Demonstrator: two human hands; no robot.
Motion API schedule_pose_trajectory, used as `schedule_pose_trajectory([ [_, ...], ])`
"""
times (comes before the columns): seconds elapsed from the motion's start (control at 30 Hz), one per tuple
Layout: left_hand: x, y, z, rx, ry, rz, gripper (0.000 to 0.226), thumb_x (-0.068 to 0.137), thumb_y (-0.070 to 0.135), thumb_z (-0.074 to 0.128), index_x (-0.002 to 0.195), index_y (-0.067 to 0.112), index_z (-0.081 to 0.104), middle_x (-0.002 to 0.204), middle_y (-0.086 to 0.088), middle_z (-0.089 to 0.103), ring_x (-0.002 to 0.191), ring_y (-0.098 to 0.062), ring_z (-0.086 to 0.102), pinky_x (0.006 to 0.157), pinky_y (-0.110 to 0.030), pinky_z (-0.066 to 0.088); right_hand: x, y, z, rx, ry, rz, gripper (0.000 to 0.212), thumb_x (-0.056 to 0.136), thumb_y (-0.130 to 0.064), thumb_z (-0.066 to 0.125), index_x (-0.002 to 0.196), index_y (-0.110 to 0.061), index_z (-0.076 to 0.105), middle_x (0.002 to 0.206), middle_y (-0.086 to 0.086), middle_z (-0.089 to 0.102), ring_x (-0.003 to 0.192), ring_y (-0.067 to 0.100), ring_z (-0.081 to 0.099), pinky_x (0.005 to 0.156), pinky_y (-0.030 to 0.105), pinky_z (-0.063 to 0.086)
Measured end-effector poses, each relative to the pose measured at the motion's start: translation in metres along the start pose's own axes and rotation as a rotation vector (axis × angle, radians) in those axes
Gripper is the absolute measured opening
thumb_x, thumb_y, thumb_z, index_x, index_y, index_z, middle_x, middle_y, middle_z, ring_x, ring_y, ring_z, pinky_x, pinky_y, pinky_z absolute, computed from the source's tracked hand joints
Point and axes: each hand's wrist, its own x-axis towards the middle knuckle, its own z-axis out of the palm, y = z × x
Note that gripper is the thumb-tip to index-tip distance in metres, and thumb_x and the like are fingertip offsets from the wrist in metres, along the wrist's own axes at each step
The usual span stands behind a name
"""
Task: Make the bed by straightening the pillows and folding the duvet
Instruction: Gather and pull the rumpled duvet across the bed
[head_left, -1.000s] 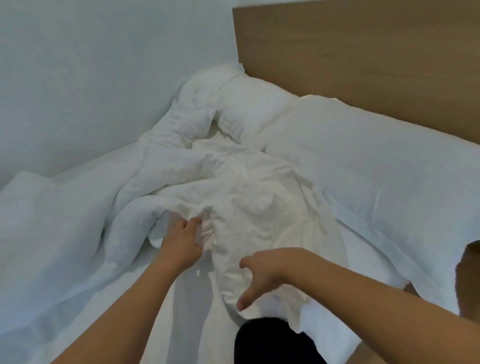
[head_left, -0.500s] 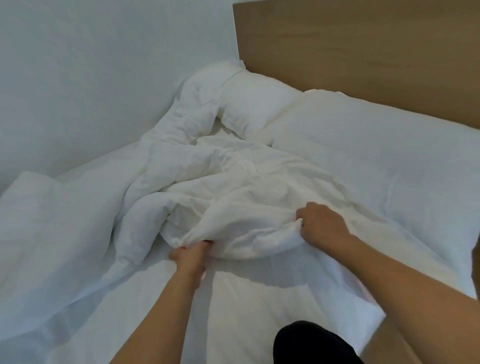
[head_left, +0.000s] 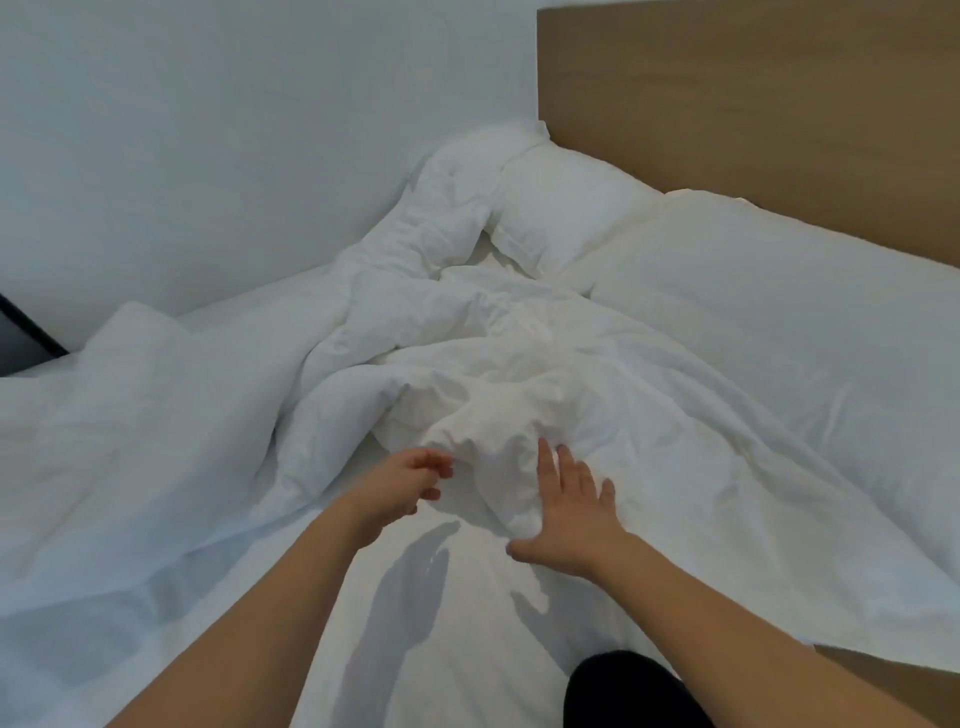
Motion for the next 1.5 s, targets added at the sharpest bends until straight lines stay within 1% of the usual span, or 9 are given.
schedule_pose_trajectory([
  [0.23,0.009,-0.032,0.006,0.412,-0.113,-0.037,0.047,0.089,0.011,0.048,0.131,0.032,0.055,0.137,0.009,0.052,0.118,-0.014,0.053,0.098,-0.027,0.043,0.030,-0.012,0.024,-0.073,0.240,0.224,0.112,0.077,-0.053,0.062,0.151,-0.021,-0.016,0.152,0.012,0.010,0.139,0.034,0.021,0.111,0.051,0.021],
  [0.4,0.061,-0.047,0.043,0.607,0.074,0.132,0.076,0.086,0.011,0.048,0.153,0.025,0.015,0.157,-0.005,0.020,0.140,-0.028,0.027,0.110,-0.040,0.033,0.049,-0.002,0.026,0.208,0.282,0.325,0.036,0.088,-0.029,0.047,0.123,-0.020,0.052,0.121,0.003,0.060,0.110,0.025,0.060,0.091,0.035,0.046],
  [0.57,0.061,-0.089,0.099,0.742,0.412,0.158,0.084,0.081,0.027,0.051,0.153,0.020,0.008,0.155,-0.007,0.024,0.139,-0.028,0.026,0.110,-0.051,0.027,0.029,0.012,-0.017,0.233,0.176,0.261,0.012,0.087,-0.012,0.046,0.093,-0.013,0.056,0.109,0.011,0.063,0.094,0.029,0.060,0.071,0.027,0.040],
  [0.73,0.027,-0.064,0.091,0.497,0.555,0.248,0.100,0.081,0.043,0.061,0.151,0.031,-0.009,0.159,-0.003,-0.002,0.144,-0.028,0.009,0.107,-0.057,0.031,-0.010,-0.004,-0.098,0.147,0.007,0.182,0.031,0.093,-0.007,0.043,0.119,0.004,0.056,0.127,0.022,0.056,0.103,0.031,0.056,0.076,0.027,0.039],
  [0.9,-0.001,-0.039,0.077,0.551,0.693,0.348,0.054,0.091,0.039,0.047,0.141,0.030,0.028,0.150,-0.008,0.025,0.137,-0.034,0.024,0.103,-0.054,0.036,-0.054,-0.004,-0.111,0.111,-0.013,0.193,0.031,0.095,-0.004,0.042,0.121,0.005,0.055,0.127,0.021,0.055,0.100,0.026,0.052,0.072,0.021,0.031],
  [1.1,-0.051,-0.003,0.033,0.244,0.543,0.569,0.024,0.103,0.027,0.034,0.081,0.020,0.043,0.064,0.002,0.065,0.063,-0.012,0.059,0.063,-0.031,0.044,-0.076,0.007,-0.072,0.032,0.078,0.238,0.017,0.088,-0.017,0.046,0.104,-0.012,0.045,0.102,0.006,0.055,0.084,0.021,0.048,0.071,0.029,0.039],
  [1.27,-0.068,-0.021,0.024,0.114,0.275,0.270,0.015,0.095,0.028,0.045,0.088,0.020,0.056,0.084,0.001,0.070,0.083,-0.022,0.067,0.077,-0.039,0.052,-0.091,0.009,-0.070,0.061,0.142,0.165,0.012,0.087,-0.015,0.046,0.099,-0.014,0.047,0.102,0.007,0.054,0.086,0.023,0.050,0.066,0.028,0.038],
  [1.4,-0.063,-0.058,0.016,0.183,0.220,0.080,0.018,0.093,0.028,0.051,0.108,0.021,0.058,0.106,-0.005,0.061,0.090,-0.024,0.059,0.080,-0.036,0.047,-0.098,0.003,-0.052,-0.295,0.640,-0.108,0.027,0.069,-0.001,0.060,0.093,-0.009,0.052,0.086,0.009,0.051,0.069,0.028,0.048,0.059,0.033,0.034],
  [1.5,-0.057,-0.069,0.013,0.178,0.243,0.031,0.026,0.095,0.022,0.046,0.118,0.018,0.057,0.117,-0.008,0.059,0.098,-0.026,0.057,0.083,-0.035,0.044,-0.105,-0.023,-0.039,-0.145,0.459,-0.379,0.019,0.080,-0.008,0.053,0.098,-0.014,0.057,0.093,0.005,0.058,0.082,0.027,0.055,0.067,0.033,0.042],
])
